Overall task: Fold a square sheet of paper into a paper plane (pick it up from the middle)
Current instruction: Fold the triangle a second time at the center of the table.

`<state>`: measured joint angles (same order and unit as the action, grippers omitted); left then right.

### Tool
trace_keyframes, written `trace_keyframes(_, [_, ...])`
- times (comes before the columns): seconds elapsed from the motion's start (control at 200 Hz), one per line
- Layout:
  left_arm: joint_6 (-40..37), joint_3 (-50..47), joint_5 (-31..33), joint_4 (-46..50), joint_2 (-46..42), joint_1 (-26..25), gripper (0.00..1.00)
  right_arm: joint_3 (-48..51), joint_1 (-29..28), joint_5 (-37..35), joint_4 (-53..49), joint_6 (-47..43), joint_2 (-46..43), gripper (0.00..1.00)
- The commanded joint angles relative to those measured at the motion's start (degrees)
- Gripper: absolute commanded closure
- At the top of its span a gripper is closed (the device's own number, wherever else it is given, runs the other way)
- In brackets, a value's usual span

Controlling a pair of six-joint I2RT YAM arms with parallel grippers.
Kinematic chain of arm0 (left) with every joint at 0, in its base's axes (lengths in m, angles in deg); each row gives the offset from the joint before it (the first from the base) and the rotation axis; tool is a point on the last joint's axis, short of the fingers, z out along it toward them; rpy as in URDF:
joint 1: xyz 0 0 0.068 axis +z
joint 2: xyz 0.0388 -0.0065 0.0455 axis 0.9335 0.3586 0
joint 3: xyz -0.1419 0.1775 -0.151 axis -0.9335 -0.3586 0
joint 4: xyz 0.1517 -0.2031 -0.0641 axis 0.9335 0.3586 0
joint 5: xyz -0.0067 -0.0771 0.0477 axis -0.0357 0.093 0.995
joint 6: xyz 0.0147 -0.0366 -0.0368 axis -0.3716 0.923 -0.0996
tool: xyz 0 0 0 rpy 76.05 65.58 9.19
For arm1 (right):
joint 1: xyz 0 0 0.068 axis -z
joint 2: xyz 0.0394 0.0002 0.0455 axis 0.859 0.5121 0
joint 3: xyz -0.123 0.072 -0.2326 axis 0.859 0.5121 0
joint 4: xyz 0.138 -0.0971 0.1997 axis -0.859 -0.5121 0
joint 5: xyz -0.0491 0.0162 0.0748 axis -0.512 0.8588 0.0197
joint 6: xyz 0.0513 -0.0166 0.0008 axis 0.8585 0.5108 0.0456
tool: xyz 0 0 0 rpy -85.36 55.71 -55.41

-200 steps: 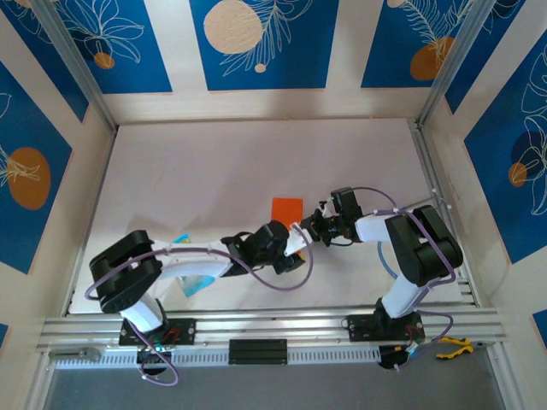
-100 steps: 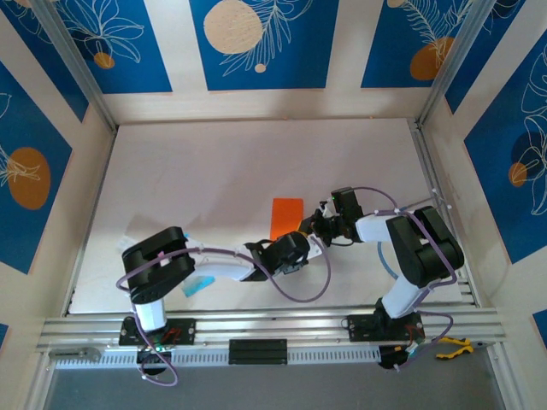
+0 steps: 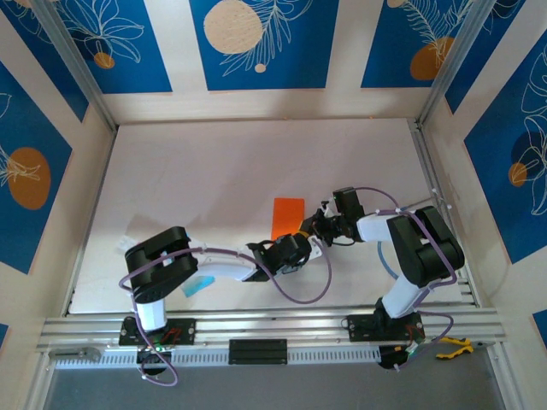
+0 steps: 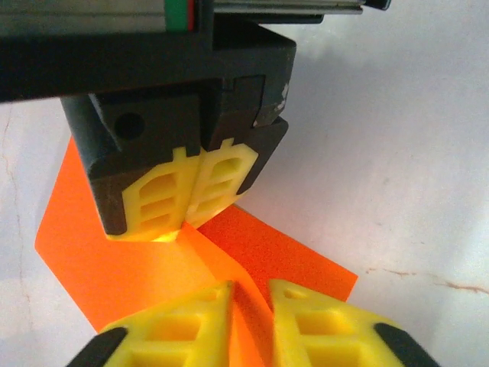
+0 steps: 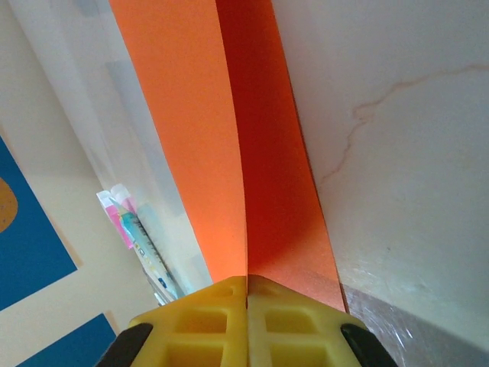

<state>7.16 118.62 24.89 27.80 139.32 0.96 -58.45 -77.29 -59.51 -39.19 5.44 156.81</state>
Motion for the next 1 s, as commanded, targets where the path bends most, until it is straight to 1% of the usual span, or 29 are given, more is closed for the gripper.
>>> trace_keyframes(0.0, [0.8, 2.2, 0.4, 1.7, 0.6, -0.3, 0.87, -1.0, 0.4, 1.8, -1.0, -1.0, -2.1, 0.93])
trace_keyframes(0.1, [2.7, 3.3, -0.9, 4.3, 0.4, 0.0, 0.98, -0.7, 0.6, 2.0, -1.0, -1.2, -2.5, 0.91])
trace_keyframes(0.15, [3.7, 3.7, -1.7, 5.4, 0.2, 0.3, 1.00, -0.5, 0.9, 1.9, -1.2, -1.3, -2.8, 0.90])
trace_keyframes(0.29, [6.2, 3.5, -4.9, 6.0, -1.0, 1.4, 1.00, 0.2, 2.0, 1.9, -1.7, -1.8, -4.0, 0.87])
trace_keyframes(0.38, [8.3, 3.0, -7.5, 6.0, -2.0, 2.6, 1.00, 0.7, 3.3, 1.8, -2.7, -2.2, -5.3, 0.81])
trace_keyframes(0.445, [10.3, 2.7, -10.7, 6.2, -2.9, 4.0, 1.00, 1.1, 4.5, 1.4, -3.8, -2.7, -6.6, 0.76])
trace_keyframes(0.51, [13.0, 2.5, -15.0, 6.3, -3.9, 5.7, 1.00, 1.7, 5.8, 0.8, -5.2, -3.3, -8.2, 0.72])
trace_keyframes(0.56, [15.2, 2.2, -18.3, 6.1, -4.7, 7.2, 1.00, 2.0, 6.7, -0.1, -7.1, -3.6, -9.6, 0.67])
trace_keyframes(0.59, [16.5, 2.1, -20.0, 6.3, -5.1, 8.0, 1.00, 2.2, 7.3, -0.8, -8.4, -3.8, -10.6, 0.66])
trace_keyframes(0.67, [19.3, 2.7, -25.3, 7.5, -5.8, 10.3, 1.00, 3.3, 8.5, -2.3, -10.6, -4.1, -13.5, 0.65])
trace_keyframes(0.785, [22.2, 2.8, -31.2, 7.6, -6.0, 12.8, 1.00, 5.4, 8.8, -4.6, -11.8, -4.2, -17.8, 0.65])
trace_keyframes(0.92, [24.3, 3.5, -34.5, 8.2, -5.9, 14.3, 1.00, 8.1, 7.6, -6.9, -10.8, -4.8, -21.9, 0.66])
trace_keyframes(0.995, [26.0, 3.6, -36.4, 7.7, -5.8, 15.2, 1.00, 9.7, 6.6, -6.9, -8.9, -5.7, -23.5, 0.71])
